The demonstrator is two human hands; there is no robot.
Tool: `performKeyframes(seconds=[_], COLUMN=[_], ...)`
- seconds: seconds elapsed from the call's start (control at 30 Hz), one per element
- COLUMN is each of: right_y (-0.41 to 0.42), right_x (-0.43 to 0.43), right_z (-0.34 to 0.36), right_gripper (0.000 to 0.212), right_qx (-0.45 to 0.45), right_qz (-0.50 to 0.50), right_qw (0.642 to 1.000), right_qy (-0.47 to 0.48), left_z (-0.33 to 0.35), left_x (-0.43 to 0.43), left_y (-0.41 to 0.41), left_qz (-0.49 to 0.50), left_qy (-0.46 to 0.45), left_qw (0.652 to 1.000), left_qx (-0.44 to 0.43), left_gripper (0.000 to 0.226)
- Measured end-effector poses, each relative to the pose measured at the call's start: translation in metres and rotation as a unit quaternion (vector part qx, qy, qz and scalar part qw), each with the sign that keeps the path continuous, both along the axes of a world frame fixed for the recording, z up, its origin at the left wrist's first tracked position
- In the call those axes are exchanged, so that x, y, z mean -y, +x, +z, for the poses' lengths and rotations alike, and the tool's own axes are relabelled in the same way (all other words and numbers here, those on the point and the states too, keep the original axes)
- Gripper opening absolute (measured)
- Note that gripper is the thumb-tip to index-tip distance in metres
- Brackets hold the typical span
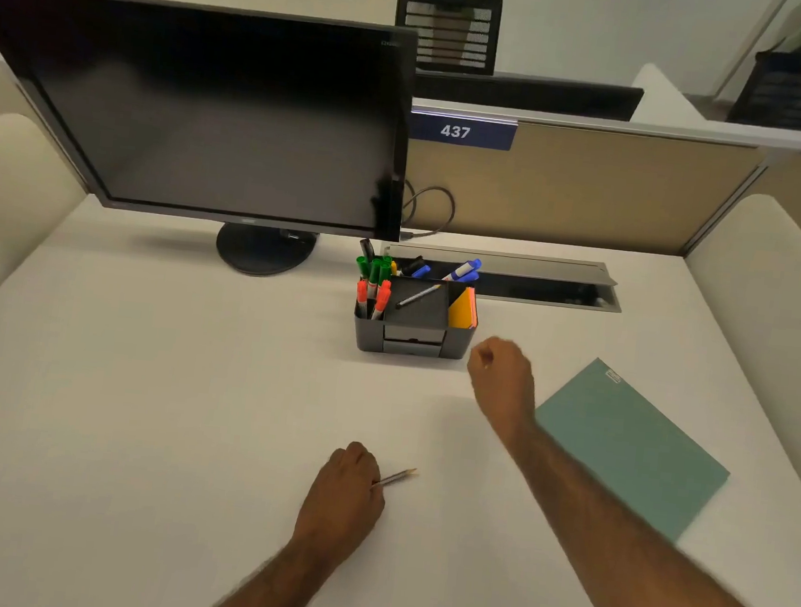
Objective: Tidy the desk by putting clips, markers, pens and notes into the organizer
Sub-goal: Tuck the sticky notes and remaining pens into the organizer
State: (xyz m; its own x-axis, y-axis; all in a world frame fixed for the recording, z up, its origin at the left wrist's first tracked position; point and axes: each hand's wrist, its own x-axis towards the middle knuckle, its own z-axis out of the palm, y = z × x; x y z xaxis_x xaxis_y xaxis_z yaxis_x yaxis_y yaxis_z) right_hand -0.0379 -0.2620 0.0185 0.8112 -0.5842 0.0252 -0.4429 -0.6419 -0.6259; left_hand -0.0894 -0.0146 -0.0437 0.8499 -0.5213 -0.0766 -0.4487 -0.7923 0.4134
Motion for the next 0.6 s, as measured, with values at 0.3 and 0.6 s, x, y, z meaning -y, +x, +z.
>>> performKeyframes(seconds=[0.3, 0.6], right_y=[0.022, 0.140], right_x=[-0.028, -0.016], right_z=[0.020, 0.048], right_gripper=[0.015, 0.032], right_qx=[0.021, -0.144], right_qz=[0.103, 0.272], right_qw=[0.984, 0.876], right_qy=[-0.147, -0.370], left_z=[0.002, 0.001], left_x=[-0.001, -0.006], left_y=[-0.006, -0.007], left_qz=[0.002, -0.017], left_qy=[-0.008, 0.010], left_qw=[1.000, 1.000], left_qx=[0.005, 0.007], left_gripper=[0.002, 0.014])
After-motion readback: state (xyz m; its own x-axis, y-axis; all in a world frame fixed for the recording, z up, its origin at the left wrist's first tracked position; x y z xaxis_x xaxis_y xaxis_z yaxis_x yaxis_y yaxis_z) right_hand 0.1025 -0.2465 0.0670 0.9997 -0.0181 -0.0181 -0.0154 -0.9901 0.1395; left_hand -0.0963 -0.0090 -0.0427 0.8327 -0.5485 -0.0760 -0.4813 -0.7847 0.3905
